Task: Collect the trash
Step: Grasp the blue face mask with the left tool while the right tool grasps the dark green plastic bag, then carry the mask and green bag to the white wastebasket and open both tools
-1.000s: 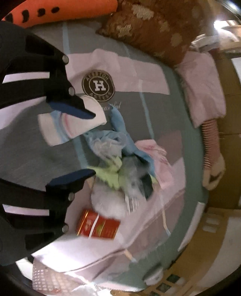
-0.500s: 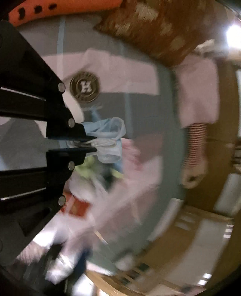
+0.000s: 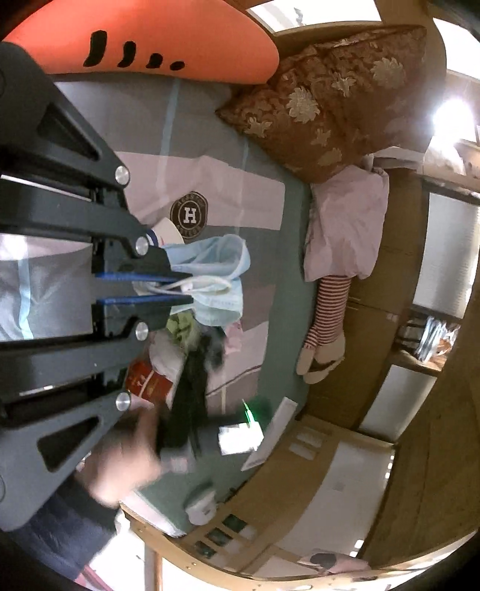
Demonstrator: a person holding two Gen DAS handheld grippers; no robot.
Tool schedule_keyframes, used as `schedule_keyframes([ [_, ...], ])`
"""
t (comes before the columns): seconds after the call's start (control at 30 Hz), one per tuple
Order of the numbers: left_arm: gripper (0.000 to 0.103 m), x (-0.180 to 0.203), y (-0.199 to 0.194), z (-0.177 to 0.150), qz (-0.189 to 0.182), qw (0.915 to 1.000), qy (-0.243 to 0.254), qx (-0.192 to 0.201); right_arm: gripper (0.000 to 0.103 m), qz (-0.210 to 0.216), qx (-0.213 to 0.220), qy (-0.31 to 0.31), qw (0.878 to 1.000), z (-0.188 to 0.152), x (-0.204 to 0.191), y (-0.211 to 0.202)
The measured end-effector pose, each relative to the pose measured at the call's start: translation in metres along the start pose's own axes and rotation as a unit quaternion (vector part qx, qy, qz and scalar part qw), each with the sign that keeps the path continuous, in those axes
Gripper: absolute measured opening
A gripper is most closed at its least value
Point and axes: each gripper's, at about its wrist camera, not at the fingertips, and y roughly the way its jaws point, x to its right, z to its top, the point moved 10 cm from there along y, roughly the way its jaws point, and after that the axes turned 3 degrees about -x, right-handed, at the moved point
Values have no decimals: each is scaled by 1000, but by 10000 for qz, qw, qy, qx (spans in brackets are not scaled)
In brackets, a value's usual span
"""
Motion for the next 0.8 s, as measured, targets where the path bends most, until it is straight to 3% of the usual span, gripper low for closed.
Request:
schedule_keyframes([
  [0.2, 7, 18, 0, -3, -218, 9997, 97, -13, 47, 159, 1018, -71, 9947, -30, -12, -133],
  [0.3, 7, 31, -2, -11, -254, 9994, 229, -49, 47, -61, 1235, 39, 9923, -58, -2, -161],
  [0.37, 7, 37, 1, -18, -253, 9990, 349, -110, 48, -79, 1220, 227, 9922, -75, 6, -166],
  [0.5, 7, 45, 12, -32, -220, 9978, 552, -301, 48, -96, 1185, 271, 9925, -76, 13, -163],
  [0.8, 7, 39, 20, -36, -105, 9979, 512, -380, 48, -55, 926, 62, 9957, -81, 9, -144],
])
